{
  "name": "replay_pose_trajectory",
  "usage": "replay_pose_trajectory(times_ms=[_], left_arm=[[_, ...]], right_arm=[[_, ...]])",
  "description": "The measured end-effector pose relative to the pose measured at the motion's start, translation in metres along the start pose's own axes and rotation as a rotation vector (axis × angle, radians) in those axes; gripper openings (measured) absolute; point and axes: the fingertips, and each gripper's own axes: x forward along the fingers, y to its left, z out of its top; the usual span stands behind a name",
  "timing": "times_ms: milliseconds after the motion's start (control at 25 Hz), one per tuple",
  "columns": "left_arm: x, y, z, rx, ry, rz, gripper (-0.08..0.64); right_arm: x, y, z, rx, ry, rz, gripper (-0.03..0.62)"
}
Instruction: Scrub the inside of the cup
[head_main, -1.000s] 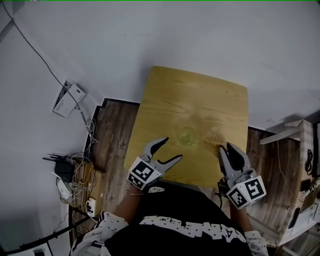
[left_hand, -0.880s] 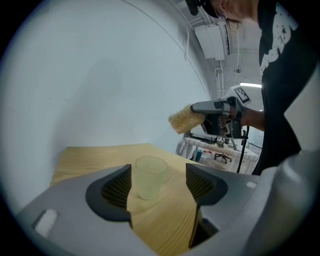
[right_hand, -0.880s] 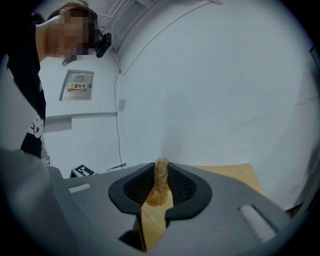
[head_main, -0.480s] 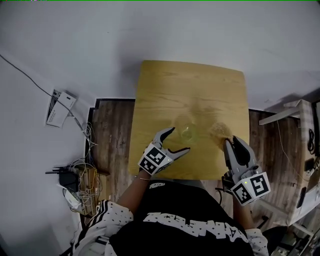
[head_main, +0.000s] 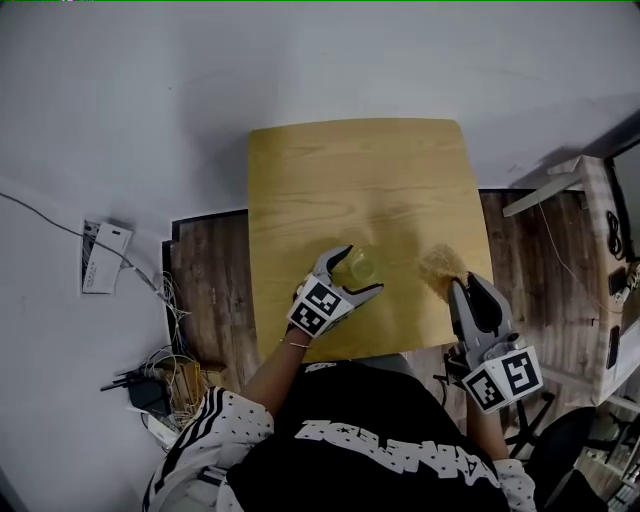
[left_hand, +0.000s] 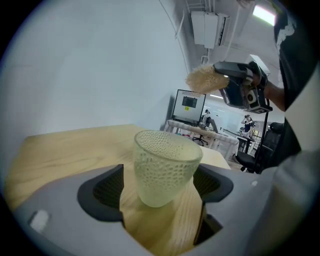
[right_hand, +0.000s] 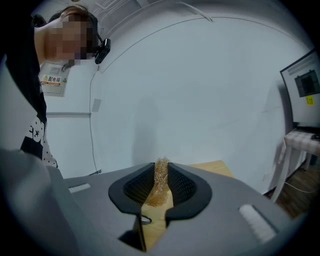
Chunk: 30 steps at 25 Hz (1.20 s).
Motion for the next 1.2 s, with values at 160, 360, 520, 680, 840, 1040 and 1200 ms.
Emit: replay_pose_trajectory(times_ms=[160,360,520,680,840,1040,1200], left_arm=[[0.012,-0.004,0.003,-0.006,-0.018,-0.05,0.416],[0.017,-0.008,0.014,0.003,-0.061,-0.077,0.413],[0.017,-0.008,0.018,0.01,-0.06,-0.082,0.405],[0.004,-0.01,0.034,0.031,-0.087,-0.078,0.4],[-0.016,-0.007,0.057,0.099,-0.081,-0.035,0.397],[-0.045,0.001,0.081,0.223,-0.032,0.053,0.397],[-0.067,0.002,0.093,0.33,0.036,0.103,0.397]], right_arm=[[-0.012,-0.006,0.004,0.012,-0.023,-0.058,0.092],[-0.022,-0.012,0.007,0.023,-0.041,-0.105,0.092],[-0.023,-0.01,0.008,0.024,-0.047,-0.114,0.092],[-0.021,-0.008,0.006,0.022,-0.046,-0.101,0.092],[-0.01,-0.002,0.005,0.023,-0.043,-0.062,0.092],[0.008,0.011,0.004,0.02,-0.033,0.022,0.092],[0.021,0.036,0.009,-0.001,-0.039,0.152,0.091]])
